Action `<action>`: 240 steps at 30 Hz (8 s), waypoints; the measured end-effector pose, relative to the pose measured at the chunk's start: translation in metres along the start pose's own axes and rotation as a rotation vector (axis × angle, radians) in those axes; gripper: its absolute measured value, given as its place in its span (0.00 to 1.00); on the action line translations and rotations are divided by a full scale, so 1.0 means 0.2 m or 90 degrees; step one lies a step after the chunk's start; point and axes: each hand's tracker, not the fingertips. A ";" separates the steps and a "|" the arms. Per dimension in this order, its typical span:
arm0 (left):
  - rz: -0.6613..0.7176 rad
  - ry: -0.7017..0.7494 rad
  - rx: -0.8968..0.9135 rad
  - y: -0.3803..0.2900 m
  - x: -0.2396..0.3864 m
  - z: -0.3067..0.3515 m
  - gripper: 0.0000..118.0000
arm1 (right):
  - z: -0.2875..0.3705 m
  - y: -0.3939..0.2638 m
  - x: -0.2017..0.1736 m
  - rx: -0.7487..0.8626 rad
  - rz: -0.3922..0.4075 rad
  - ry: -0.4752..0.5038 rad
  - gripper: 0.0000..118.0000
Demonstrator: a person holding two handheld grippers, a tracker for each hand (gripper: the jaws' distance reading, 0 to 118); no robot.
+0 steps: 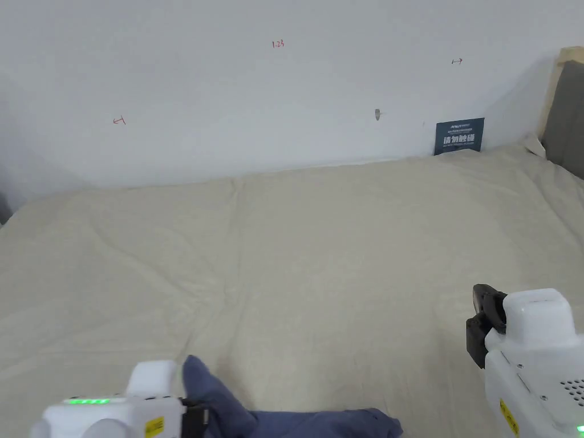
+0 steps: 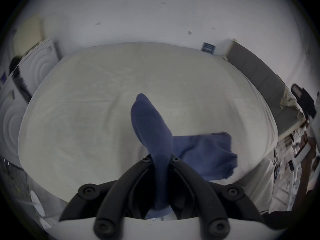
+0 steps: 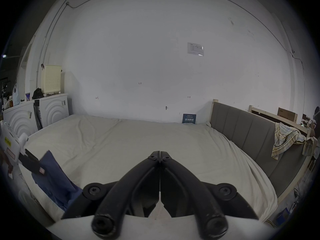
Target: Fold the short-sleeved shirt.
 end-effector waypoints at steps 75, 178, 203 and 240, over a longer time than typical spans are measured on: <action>-0.096 0.035 0.485 0.12 0.35 0.23 0.00 | 0.22 0.13 0.01 0.058 0.005 -0.030 0.00; 0.170 0.151 0.000 -0.02 -1.34 -0.06 0.12 | -0.26 -0.24 -0.47 -0.099 -0.056 0.144 0.00; 0.189 0.350 0.070 0.08 -1.83 0.31 0.87 | -0.38 -0.12 -0.69 -0.090 -0.073 0.150 0.00; -0.045 0.094 0.662 0.34 0.25 0.55 0.00 | 0.11 0.45 -0.04 0.180 -0.004 -0.020 0.00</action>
